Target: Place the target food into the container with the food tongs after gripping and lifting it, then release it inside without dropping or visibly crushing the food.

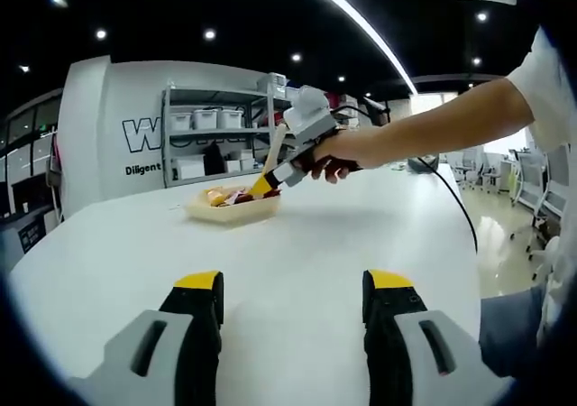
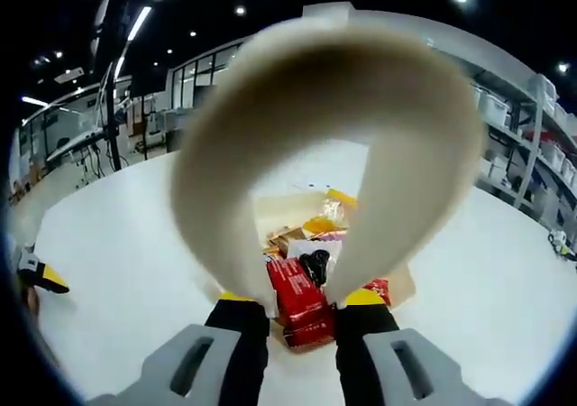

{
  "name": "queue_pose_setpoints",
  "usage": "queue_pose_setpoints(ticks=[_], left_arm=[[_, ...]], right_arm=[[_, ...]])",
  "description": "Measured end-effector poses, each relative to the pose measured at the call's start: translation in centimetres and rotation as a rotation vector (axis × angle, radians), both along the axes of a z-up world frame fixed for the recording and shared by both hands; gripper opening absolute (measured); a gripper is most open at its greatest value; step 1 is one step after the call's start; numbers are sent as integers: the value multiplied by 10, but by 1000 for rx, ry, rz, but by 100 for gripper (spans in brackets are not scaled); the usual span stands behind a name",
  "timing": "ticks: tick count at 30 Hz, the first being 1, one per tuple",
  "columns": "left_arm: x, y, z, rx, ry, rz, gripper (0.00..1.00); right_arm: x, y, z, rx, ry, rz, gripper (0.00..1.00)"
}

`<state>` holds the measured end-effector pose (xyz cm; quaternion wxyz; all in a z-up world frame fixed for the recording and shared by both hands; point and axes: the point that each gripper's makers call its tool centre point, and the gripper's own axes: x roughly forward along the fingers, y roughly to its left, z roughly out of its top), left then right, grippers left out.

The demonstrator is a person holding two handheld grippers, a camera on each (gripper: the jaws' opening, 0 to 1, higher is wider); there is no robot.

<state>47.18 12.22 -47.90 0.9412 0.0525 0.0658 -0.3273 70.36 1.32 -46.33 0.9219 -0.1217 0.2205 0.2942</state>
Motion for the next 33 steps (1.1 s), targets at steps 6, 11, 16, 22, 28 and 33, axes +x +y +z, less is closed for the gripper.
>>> queue_pose_setpoints(ticks=[6,11,16,22,28,33], left_arm=[[0,0,0,1,-3,2,61],[-1,-1,0,1,-1,0,61],[-1,-1,0,3,-2,0,61],[1,1,-1,4,-4,1,61],[1,0,-1,8,-1,0,61],[0,0,-1,6,1,2,61]], right_arm=[[-3,5,-8,19,15,-2,22],[-2,5,-9,40,28,-8,22],[0,7,-9,42,23,-5,22],[3,8,-9,26,18,-1,22],[9,7,-10,35,20,-1,22],[5,7,-10,46,22,-5,22]])
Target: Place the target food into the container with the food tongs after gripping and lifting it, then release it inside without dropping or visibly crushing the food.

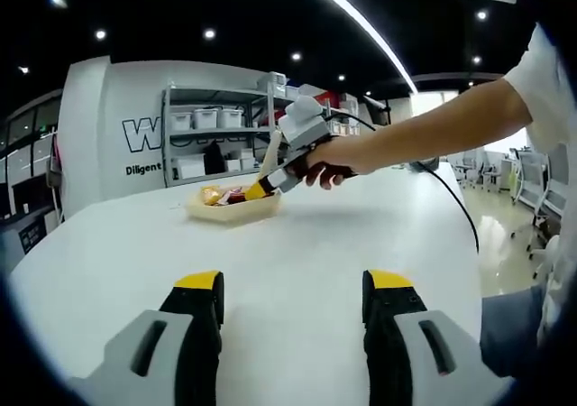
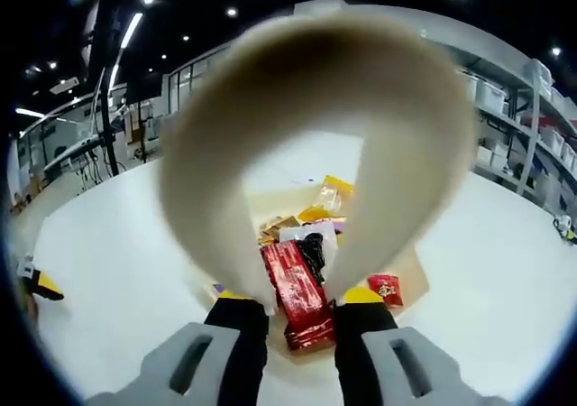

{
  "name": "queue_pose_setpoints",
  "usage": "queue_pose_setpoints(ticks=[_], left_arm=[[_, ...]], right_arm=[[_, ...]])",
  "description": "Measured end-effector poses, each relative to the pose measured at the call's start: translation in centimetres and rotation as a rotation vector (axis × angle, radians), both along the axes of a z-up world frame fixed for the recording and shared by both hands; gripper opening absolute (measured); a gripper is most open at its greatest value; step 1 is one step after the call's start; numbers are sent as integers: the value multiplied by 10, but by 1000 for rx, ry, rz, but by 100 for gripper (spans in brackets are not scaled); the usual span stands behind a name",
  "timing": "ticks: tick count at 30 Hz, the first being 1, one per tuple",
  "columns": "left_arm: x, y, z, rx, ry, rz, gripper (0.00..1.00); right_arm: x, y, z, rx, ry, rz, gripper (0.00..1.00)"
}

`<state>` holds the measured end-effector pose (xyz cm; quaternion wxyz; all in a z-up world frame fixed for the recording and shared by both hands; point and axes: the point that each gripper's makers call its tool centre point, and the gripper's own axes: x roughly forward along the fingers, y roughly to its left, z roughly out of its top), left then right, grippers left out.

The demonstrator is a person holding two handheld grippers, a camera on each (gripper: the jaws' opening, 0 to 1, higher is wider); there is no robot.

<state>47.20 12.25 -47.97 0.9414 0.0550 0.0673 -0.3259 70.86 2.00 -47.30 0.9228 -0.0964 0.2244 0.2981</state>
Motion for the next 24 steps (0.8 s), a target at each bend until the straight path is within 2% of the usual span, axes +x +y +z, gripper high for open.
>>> queue_pose_setpoints(ticks=[9,16,24], left_arm=[[1,1,-1,3,-1,-2,60],[1,0,0,3,-1,1,60],[0,-1,1,0,-1,-1,60]], right_arm=[[0,-1,-1,42,16,-4,22],[-3,-1,-1,27,22,6,22],[-4,-4,0,57,38,6,24]])
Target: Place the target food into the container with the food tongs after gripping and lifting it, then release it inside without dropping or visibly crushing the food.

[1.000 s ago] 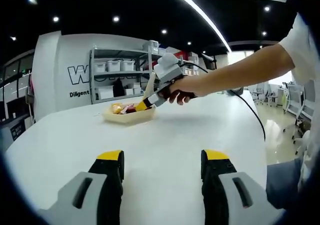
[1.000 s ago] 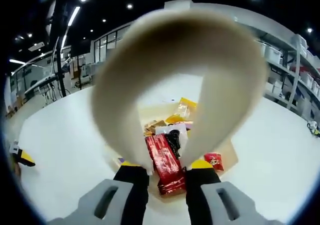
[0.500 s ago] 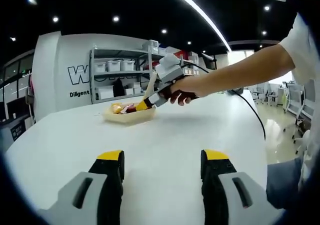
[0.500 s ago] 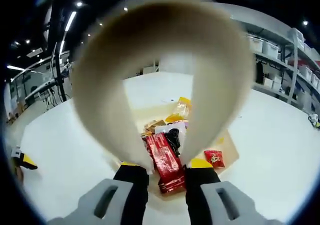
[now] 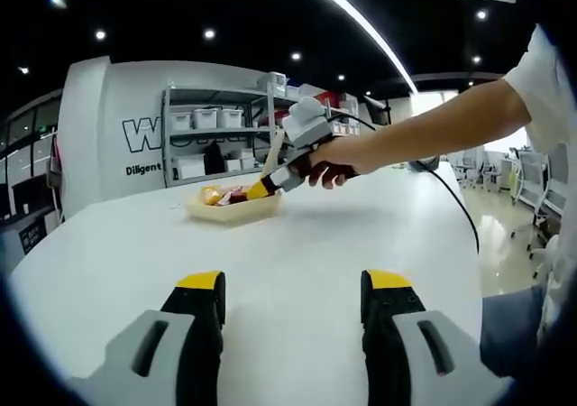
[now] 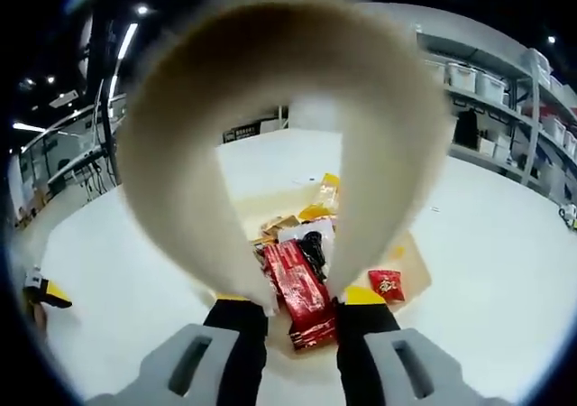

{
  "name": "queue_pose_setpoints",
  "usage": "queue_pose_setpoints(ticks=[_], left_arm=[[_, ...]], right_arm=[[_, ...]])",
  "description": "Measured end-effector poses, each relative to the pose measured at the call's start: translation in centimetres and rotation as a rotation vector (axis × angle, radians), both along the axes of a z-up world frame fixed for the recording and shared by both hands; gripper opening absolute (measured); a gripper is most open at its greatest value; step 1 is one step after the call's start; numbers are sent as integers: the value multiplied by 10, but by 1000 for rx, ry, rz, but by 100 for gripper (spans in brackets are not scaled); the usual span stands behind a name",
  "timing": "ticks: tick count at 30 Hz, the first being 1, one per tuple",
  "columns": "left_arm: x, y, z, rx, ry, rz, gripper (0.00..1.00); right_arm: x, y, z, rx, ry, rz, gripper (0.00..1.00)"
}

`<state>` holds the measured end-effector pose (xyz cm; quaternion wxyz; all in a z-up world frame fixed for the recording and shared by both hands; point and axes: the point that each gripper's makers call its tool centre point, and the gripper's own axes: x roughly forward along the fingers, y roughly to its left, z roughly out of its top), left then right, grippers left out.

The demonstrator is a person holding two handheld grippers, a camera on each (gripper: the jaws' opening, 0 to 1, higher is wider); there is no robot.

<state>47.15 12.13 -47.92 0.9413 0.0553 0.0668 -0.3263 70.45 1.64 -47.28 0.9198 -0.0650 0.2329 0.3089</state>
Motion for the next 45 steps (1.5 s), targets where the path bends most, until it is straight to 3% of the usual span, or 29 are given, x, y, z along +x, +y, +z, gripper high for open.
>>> queue_pose_setpoints(ticks=[4,12,17,24,27,30,34,37,45], left_arm=[[0,0,1,-7,-2,0,60],[-2,-2,2,-10,-2,-5,60],[-1,-1,2,-10,-4,-6,60],[-1,0,3,-19,-5,-2,60],[-1,0,3,-17,-4,-2,60],[-2,-1,3,-14,-10,-7,60],[-3,-2,4,-20,-9,-13,60],[-4,-3,4,-14,-12,-17,60],[-4,-3,2,-9,-8,-25,60]], right_arm=[[0,-3,3,50,33,-27,24],[-10,-11,31,73,-18,-24,24],[-13,-16,44,93,-15,-20,23],[-27,-23,52,69,-17,-5,22],[-34,-25,54,96,11,-3,22],[-48,-22,61,128,21,19,23],[-67,-21,69,115,4,61,23],[-69,-29,69,82,-18,69,23],[-86,-52,58,80,12,61,22]])
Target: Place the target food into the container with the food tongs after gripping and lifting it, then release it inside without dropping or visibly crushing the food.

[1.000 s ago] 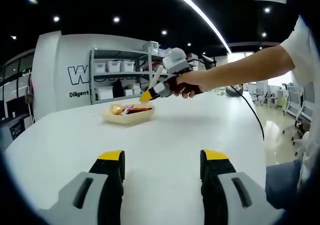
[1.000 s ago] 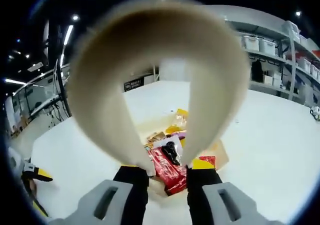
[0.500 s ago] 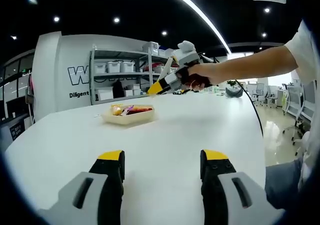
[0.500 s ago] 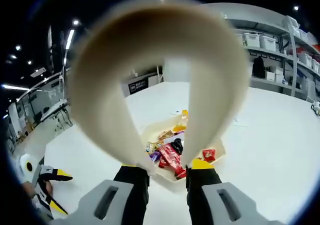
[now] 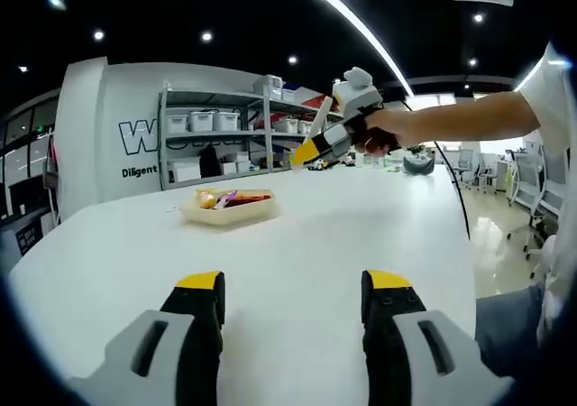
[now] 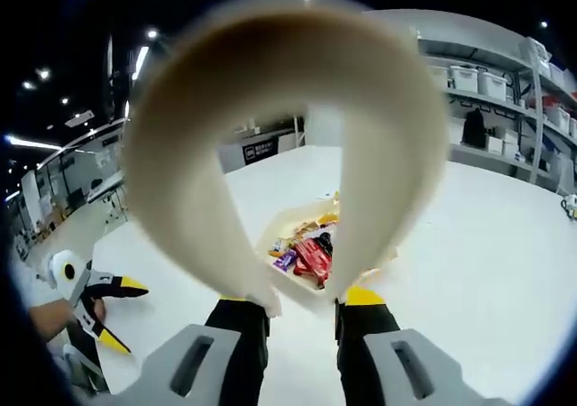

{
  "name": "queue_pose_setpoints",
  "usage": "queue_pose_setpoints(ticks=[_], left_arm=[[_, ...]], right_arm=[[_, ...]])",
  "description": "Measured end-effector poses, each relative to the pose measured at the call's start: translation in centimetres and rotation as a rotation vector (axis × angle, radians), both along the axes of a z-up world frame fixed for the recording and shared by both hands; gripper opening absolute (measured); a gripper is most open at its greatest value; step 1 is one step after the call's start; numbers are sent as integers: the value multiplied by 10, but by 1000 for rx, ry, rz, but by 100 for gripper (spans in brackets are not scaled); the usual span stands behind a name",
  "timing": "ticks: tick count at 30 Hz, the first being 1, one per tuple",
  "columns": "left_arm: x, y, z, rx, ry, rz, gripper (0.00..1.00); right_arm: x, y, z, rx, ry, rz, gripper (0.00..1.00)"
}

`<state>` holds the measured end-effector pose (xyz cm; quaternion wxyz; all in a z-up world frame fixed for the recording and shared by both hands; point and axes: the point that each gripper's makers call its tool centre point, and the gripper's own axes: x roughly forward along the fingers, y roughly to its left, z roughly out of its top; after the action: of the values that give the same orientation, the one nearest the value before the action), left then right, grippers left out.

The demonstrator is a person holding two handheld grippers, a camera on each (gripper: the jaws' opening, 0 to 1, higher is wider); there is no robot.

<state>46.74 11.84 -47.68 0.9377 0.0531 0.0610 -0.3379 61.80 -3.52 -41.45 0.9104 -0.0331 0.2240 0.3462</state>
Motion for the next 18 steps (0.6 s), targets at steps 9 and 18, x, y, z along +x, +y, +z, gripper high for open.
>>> queue_pose_setpoints(ticks=[9,18], left_arm=[[0,0,-1,3,7,-2,60],[0,-1,-2,4,10,-5,60]], right_arm=[[-18,-6,-4,11,13,21,23],[-34,-9,-14,3,23,41,23]])
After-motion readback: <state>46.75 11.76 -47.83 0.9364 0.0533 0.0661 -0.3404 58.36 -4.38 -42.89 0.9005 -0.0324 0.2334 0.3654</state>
